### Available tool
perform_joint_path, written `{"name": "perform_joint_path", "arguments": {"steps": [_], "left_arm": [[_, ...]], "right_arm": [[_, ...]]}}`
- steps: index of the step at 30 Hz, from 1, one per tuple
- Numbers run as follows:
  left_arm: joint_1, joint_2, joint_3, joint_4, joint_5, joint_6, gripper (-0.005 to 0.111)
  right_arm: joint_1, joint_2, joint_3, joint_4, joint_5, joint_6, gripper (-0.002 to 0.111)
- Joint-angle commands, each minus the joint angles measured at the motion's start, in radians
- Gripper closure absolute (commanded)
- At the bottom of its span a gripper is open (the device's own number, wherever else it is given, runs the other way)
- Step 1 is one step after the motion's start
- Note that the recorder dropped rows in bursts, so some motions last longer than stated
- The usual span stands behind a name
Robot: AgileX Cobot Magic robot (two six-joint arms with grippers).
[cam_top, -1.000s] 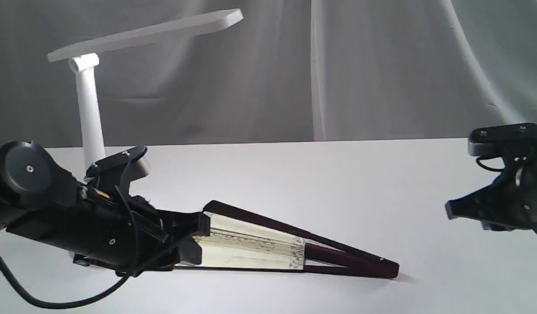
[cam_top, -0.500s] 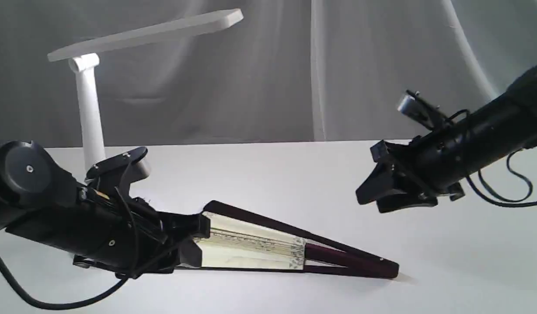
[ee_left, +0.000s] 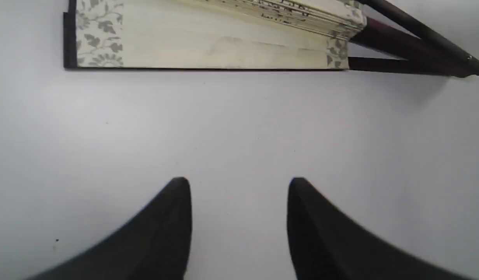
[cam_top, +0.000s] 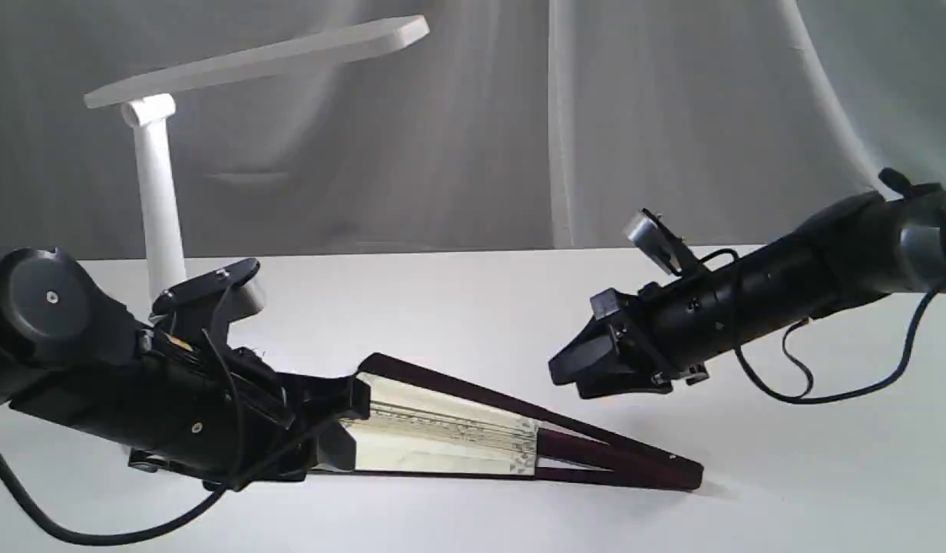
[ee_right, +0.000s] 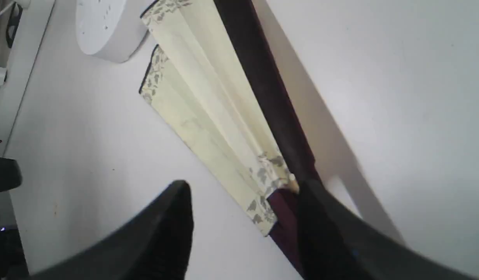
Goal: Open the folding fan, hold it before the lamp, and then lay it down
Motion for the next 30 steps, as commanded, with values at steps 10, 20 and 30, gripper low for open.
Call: {"name": "perform_joint_path", "arguments": {"steps": [10, 20, 30], "left_arm": [[-0.006, -0.001, -0.006, 0.002, 0.005, 0.001, 0.065], [-0.006, -0.001, -0.006, 0.002, 0.007, 0.001, 0.065], [-0.006, -0.001, -0.006, 0.002, 0.007, 0.001, 0.065]], "right_arm": [[0.004, 0.114, -0.106, 0.006, -0.004, 0.022, 0.067], [0.03, 0.151, -0.106, 0.064, -0.006, 0.001, 0.067], [0.074, 0.195, -0.106, 0.13, -0.046, -0.021, 0.068]]}}
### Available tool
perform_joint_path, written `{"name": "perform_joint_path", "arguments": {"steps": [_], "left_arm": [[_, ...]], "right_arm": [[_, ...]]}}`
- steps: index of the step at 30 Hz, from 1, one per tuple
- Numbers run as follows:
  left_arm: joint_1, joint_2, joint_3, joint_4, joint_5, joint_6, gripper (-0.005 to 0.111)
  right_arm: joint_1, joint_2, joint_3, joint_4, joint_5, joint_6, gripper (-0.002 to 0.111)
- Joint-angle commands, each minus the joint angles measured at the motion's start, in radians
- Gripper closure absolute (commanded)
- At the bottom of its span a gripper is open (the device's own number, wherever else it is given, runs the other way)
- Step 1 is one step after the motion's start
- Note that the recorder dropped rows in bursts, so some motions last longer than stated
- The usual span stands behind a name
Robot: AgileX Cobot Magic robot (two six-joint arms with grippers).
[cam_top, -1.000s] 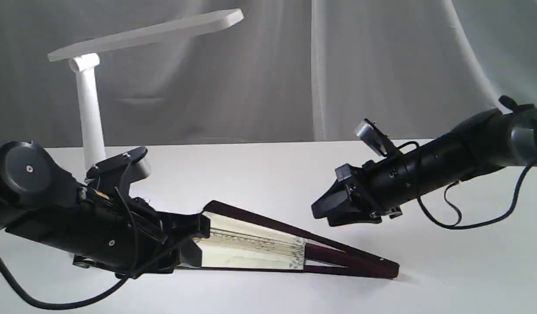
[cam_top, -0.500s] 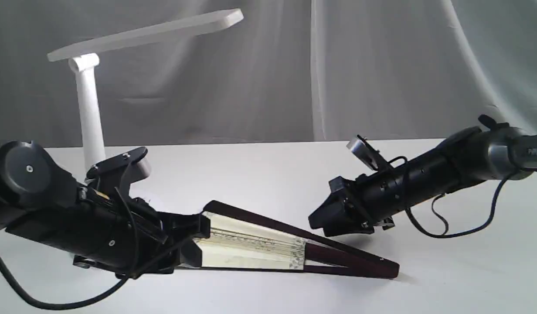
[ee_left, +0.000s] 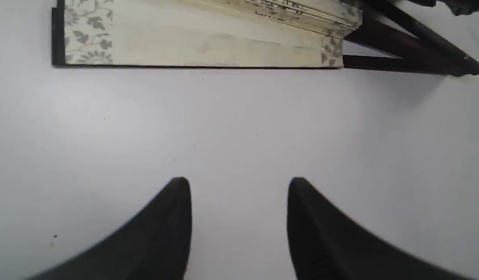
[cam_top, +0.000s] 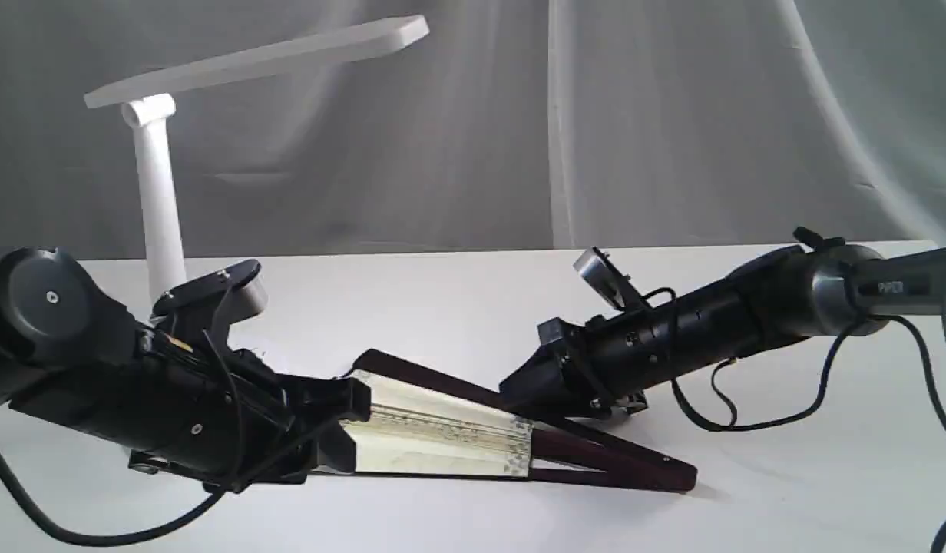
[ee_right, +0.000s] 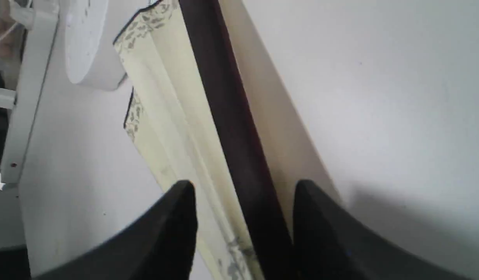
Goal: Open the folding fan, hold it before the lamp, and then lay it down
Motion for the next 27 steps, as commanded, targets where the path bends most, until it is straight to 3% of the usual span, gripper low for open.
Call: {"name": "perform_joint_path", "arguments": {"steps": [1, 8, 16, 22, 27], "left_arm": [[-0.006, -0.001, -0.006, 0.002, 0.001, 0.001, 0.065], [-0.006, -0.001, -0.006, 0.002, 0.001, 0.004, 0.065], [-0.006, -0.001, -0.006, 0.002, 0.001, 0.004, 0.065], [-0.006, -0.001, -0.006, 0.002, -0.002, 0.021, 0.066], [-0.006, -0.014, -0.006, 0.002, 0.014, 0.07, 0.067]], "right_arm": [[0.003, 0.024, 0.005, 0.008, -0.013, 0.0, 0.069], [0.003, 0.024, 0.005, -0.011, -0.009, 0.0, 0.078], [0.001, 0.024, 0.005, -0.106, -0.029, 0.0, 0.107], [-0.001, 0.019, 0.005, -0.095, -0.021, 0.003, 0.108], [-0.031, 0.003, 0.005, 0.021, 0.066, 0.005, 0.108]]}}
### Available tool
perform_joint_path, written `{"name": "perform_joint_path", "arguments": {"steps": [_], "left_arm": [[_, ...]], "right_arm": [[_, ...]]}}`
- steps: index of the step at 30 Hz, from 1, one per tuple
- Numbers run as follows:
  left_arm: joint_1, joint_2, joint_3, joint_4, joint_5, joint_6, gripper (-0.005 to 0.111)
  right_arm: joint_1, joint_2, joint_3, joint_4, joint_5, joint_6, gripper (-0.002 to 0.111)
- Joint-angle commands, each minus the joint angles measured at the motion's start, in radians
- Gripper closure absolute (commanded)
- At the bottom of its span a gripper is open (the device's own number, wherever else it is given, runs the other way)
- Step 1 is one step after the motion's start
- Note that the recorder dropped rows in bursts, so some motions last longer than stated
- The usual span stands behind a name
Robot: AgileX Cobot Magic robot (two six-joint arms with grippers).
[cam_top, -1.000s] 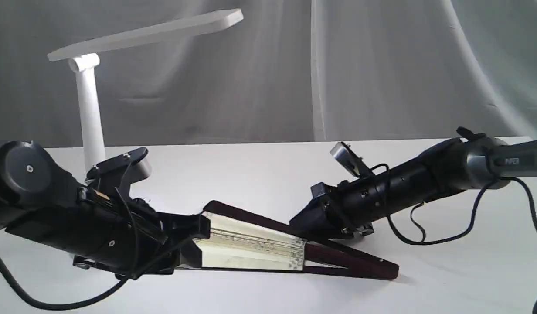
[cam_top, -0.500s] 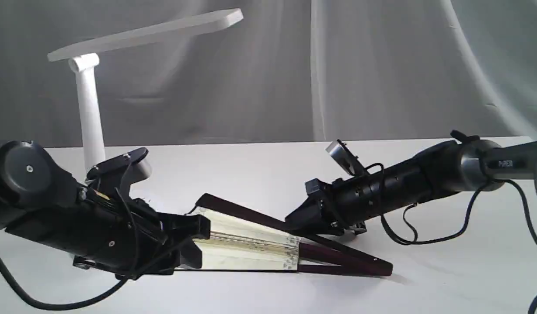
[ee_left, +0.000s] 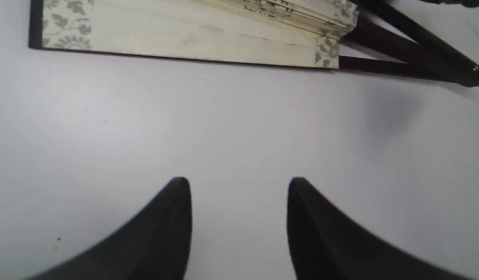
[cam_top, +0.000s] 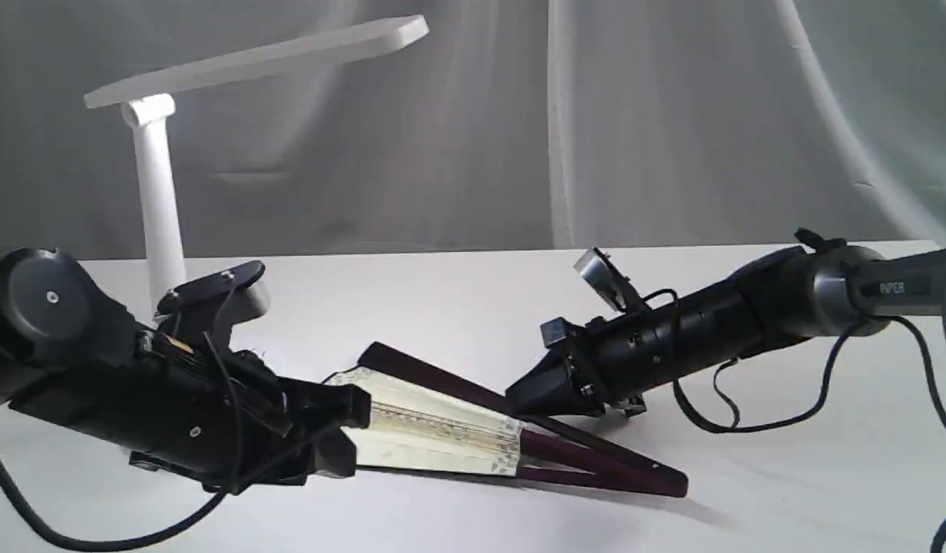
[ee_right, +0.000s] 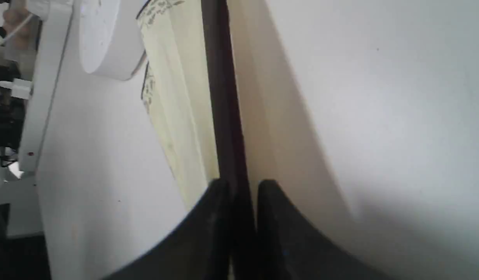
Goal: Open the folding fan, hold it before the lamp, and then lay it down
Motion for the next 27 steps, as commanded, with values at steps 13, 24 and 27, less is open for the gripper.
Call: {"name": "perform_joint_path", "arguments": {"steps": [13, 24, 27], "left_arm": [[-0.006, -0.222, 0.079, -0.009, -0.145, 0.08, 0.07], [-0.006, -0.352, 0.272, -0.049, -0.345, 0.093, 0.07], [-0.006, -0.341, 0.284, -0.053, -0.334, 0.093, 0.07]], "right_arm": [[-0.091, -0.047, 0.011, 0.231, 0.136, 0.035, 0.108], [-0.091, -0.118, 0.011, 0.237, 0.136, 0.112, 0.108], [-0.089, -0.133, 0.011, 0.237, 0.136, 0.14, 0.108]]}}
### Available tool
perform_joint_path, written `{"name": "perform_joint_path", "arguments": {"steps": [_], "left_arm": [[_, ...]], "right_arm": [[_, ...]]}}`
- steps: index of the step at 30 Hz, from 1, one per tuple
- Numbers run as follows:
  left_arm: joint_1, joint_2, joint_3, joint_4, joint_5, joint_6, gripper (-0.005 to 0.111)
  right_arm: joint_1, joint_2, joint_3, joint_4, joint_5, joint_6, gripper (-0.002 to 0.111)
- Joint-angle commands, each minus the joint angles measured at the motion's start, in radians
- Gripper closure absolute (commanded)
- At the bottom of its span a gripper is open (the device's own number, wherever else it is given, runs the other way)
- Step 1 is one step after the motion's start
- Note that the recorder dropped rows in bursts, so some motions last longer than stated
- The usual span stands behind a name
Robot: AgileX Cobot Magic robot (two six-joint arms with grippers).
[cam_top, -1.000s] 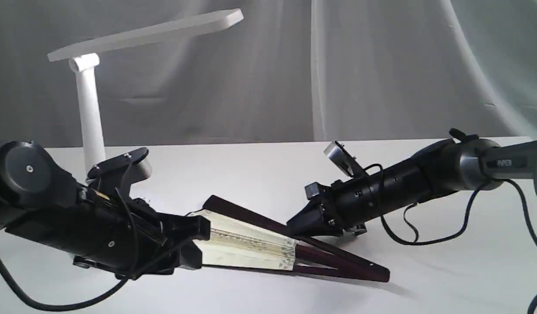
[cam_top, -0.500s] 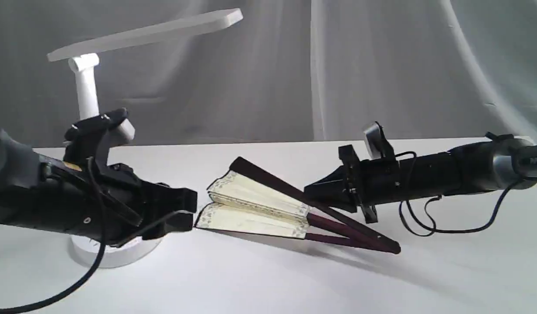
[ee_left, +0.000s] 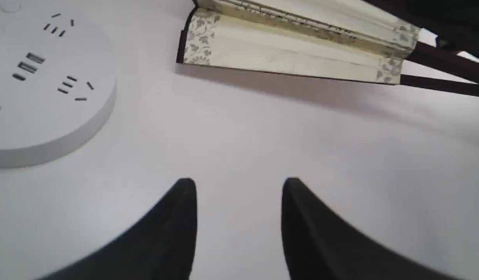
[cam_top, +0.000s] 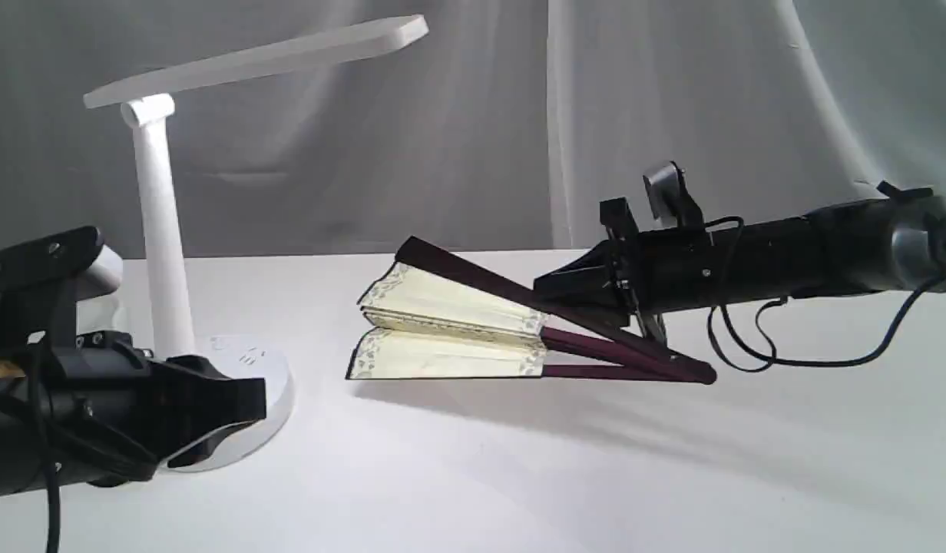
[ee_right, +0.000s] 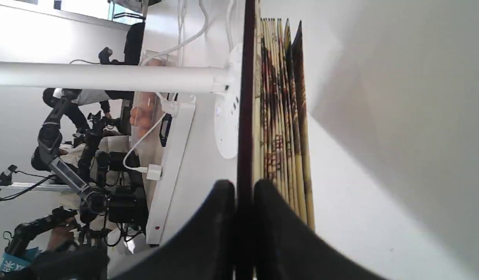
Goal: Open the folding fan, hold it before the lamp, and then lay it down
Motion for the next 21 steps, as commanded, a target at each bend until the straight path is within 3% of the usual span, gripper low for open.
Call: {"name": "perform_joint_path", "arguments": {"steps": [1, 4, 10, 14, 21], "left_arm": [[-0.006, 0.007, 0.015, -0.018, -0.002, 0.0, 0.07], [-0.006, 0.03, 0.015, -0.067, 0.0, 0.003, 0.068], [-0.006, 0.074, 0.015, -0.097, -0.008, 0.028, 0.05], [-0.006, 0.064, 0.015, -0.095, -0.045, 0.096, 0.056], [-0.006, 0.029, 0.062, -0.093, -0.164, 0.313, 0.075]], "right_arm": [[0.006, -0.033, 0.004, 0.021, 0.014, 0.029, 0.108], [0.01, -0.042, 0.004, 0.026, 0.014, 0.053, 0.108], [0.01, -0.069, 0.004, 0.029, 0.014, 0.076, 0.108], [0.01, -0.074, 0.004, 0.03, 0.014, 0.078, 0.108], [0.01, -0.074, 0.004, 0.028, 0.014, 0.078, 0.108]]}}
